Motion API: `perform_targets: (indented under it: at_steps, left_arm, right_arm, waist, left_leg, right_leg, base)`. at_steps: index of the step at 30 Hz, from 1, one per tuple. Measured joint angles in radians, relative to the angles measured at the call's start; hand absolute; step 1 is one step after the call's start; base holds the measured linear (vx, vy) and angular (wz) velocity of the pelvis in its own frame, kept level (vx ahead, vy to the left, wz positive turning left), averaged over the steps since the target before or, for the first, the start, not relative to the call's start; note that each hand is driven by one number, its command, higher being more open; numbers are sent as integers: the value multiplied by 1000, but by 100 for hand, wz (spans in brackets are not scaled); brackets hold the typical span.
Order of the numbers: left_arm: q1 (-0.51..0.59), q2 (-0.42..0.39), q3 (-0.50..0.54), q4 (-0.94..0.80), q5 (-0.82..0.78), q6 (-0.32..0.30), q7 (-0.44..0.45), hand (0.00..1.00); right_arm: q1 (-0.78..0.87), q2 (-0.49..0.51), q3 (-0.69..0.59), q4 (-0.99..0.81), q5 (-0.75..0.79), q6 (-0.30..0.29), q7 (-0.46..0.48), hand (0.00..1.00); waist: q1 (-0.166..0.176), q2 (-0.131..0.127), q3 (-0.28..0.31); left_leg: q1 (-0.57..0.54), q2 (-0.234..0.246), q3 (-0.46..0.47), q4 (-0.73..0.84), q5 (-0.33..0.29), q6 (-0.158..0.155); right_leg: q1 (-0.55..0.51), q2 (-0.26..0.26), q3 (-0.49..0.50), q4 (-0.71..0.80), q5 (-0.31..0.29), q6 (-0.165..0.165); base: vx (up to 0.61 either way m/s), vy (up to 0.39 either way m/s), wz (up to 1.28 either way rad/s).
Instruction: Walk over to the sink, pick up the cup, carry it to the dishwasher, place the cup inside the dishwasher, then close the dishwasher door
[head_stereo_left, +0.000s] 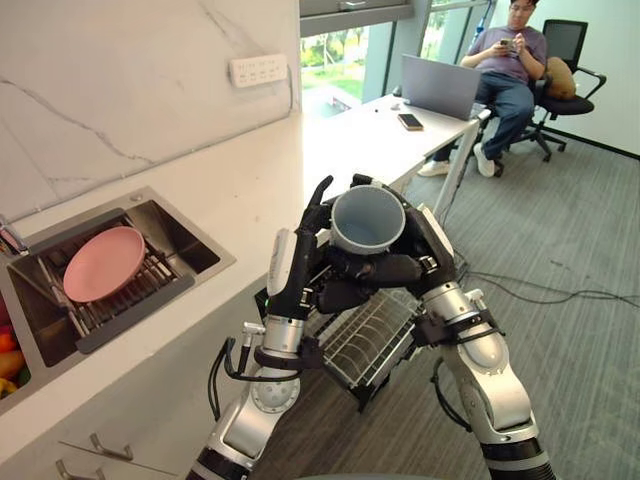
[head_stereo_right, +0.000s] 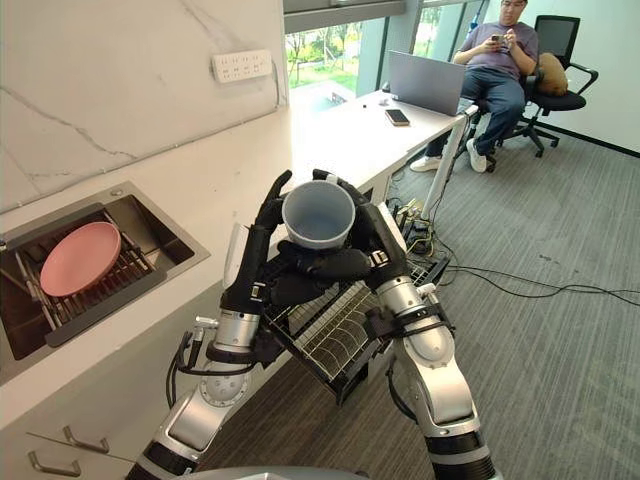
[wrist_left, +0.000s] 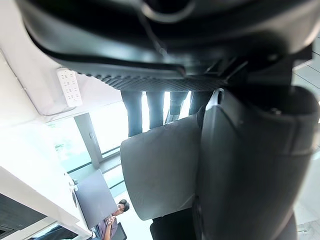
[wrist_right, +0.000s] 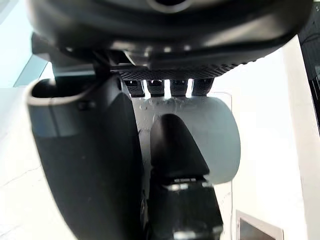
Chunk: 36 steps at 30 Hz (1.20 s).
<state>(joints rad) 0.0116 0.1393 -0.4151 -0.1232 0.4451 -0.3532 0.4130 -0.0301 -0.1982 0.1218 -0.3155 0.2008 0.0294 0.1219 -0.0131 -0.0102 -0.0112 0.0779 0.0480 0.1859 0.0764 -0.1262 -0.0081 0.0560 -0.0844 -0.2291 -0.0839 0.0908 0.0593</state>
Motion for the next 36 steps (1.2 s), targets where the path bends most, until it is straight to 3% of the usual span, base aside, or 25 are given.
perform_targets:
  at_steps: [6,7,13,21,28,32,36]
  left_arm:
    - [-21,-3,-13,0,-25,0,-1,0]
    - [-26,-2,-14,0,-25,0,-1,100]
    - [-30,3,-47,0,-58,-1,-8,100]
    - [19,2,-86,0,-128,-59,-79,100]
    - [81,-3,11,5,-343,-60,-165,100]
    - [109,-3,61,24,-451,-52,-249,100]
    - [141,11,71,129,-548,29,-419,100]
  right_arm:
    - [0,-1,2,15,-8,-67,-39,0]
    - [0,-1,3,15,-7,-76,-45,0]
    - [-1,9,0,15,28,-95,-85,0]
    - [4,106,-82,96,378,-95,-76,0]
    - [67,151,-185,152,483,-105,-86,0]
    - [84,162,-247,172,481,-105,-100,0]
    - [84,143,-328,213,425,-73,-121,0]
  waist:
    - [0,-4,-3]
    - [0,-5,-3]
    - [0,-5,-4]
    - [-1,-5,-4]
    - [-1,-5,-4]
    - [-2,-5,-4]
    - [-2,-7,-2]
  left_leg:
    - [-1,-1,-1,0,0,0]
    - [-2,-1,-1,0,0,0]
    - [-7,-1,-1,1,1,0]
    - [-7,-2,-4,-5,5,1]
    - [-6,-5,-10,-21,14,1]
    - [-6,-7,-10,-23,15,2]
    - [-17,-14,-15,-22,17,5]
  right_leg:
    - [0,-1,0,0,0,0]
    - [-1,-1,0,0,0,0]
    - [-6,-1,0,0,0,0]
    - [-7,-2,-3,0,0,0]
    - [-8,-3,-11,0,0,0]
    - [-8,-6,-15,0,0,0]
    - [-16,-13,-19,0,2,4]
  base:
    - [0,0,0]
    - [0,0,0]
    - [0,0,0]
    - [0,0,0]
    - [0,0,2]
    - [-3,3,1]
    - [-21,13,5]
